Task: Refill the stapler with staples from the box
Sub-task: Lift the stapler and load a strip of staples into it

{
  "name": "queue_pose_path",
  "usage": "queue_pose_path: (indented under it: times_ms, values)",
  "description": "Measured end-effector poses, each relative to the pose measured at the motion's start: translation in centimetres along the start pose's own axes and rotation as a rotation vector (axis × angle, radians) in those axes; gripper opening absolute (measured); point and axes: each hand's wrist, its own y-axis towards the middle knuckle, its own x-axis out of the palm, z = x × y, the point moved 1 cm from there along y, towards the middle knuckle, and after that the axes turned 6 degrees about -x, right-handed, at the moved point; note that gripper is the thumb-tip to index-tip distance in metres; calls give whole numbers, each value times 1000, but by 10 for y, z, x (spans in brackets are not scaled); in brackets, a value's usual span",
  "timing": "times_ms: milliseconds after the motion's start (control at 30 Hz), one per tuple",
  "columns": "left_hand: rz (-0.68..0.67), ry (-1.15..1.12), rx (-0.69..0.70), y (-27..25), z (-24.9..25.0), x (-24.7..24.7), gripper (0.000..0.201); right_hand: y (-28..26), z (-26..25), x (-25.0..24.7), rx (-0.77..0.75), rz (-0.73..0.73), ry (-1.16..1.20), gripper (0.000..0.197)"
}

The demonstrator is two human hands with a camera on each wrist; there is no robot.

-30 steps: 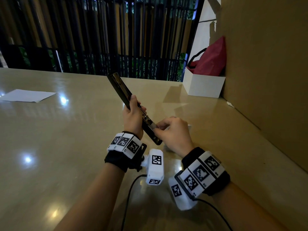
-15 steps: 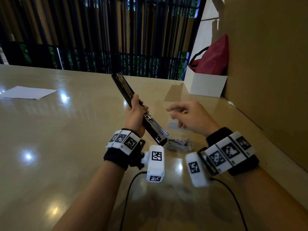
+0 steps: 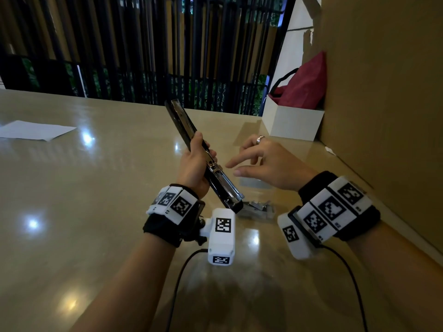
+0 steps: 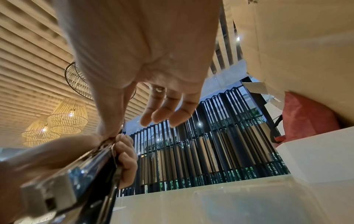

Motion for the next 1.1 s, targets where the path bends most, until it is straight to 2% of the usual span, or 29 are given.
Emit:
queue_pose_path:
  times_ms: [267,500,700,833,1000,1100]
  values:
    - [-18,87,3,-2,-5,2,38,5,-3,18,9,14,0,17]
    - [-36,103,-11,-5,-2,4,38,6,-4,15,12,-110,-19,14]
    - [-59,127,-10,-6,-1,5,39,5,-4,18,0,-112,-40,14]
    - [-70,76,-2,-4,2,3,38,1,-4,19,13,-166,-62,13]
    - [-58,11,-5,-1,7,0,40,1,-5,20,2,-19,34,15]
    - [-52,15,-16,0,6,-1,38,4,-5,25,-22,-21,-23,15]
